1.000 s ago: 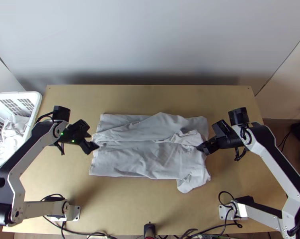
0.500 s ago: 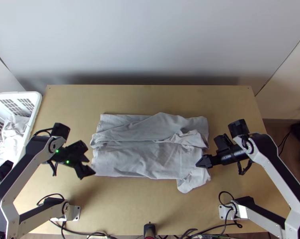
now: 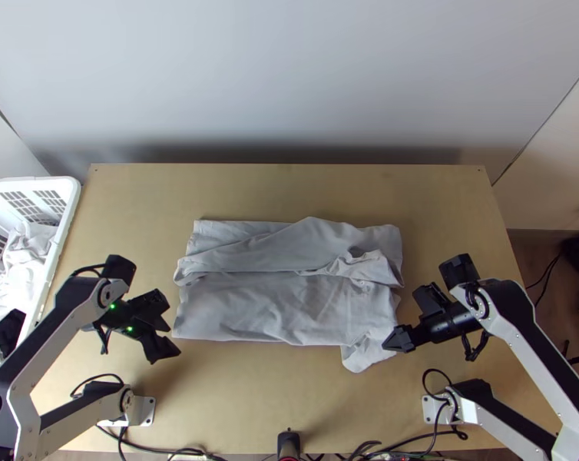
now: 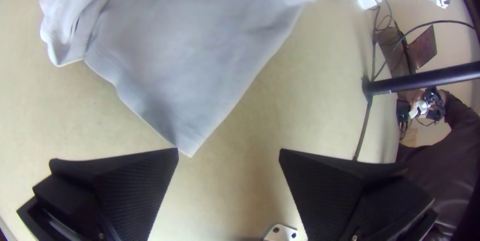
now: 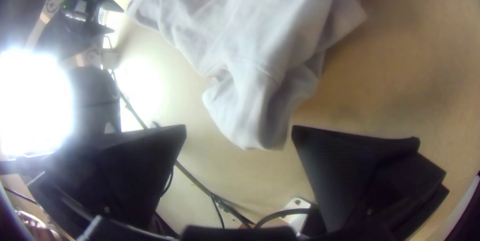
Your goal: Fold the t-shirt
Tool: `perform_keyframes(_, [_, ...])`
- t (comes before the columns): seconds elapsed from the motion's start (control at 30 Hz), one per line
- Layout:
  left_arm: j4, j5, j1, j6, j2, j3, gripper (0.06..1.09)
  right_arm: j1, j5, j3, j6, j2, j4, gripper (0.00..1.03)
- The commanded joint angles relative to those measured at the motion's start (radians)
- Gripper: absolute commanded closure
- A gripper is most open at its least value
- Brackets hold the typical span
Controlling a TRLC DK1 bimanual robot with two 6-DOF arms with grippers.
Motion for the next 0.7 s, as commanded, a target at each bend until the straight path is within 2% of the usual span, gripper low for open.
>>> perform_keyframes(0.0, [0.145, 0.005, -0.013, -0.018, 0.012, -0.071, 0.1, 0.004, 0.003, -0.033, -0.02, -0.026, 0.006, 0.05])
perform_keyframes(0.27, [0.302, 0.01, -0.033, -0.055, 0.051, -0.094, 0.1, 0.11, 0.002, -0.036, -0.012, -0.037, 0.006, 0.05])
perform_keyframes(0.6, [0.323, 0.011, -0.034, -0.05, 0.066, -0.093, 0.11, 0.234, -0.001, 0.006, 0.014, 0.032, 0.011, 0.05])
perform_keyframes(0.67, [0.322, 0.011, -0.034, -0.049, 0.066, -0.091, 0.26, 0.238, -0.003, 0.003, 0.014, 0.038, 0.011, 0.05])
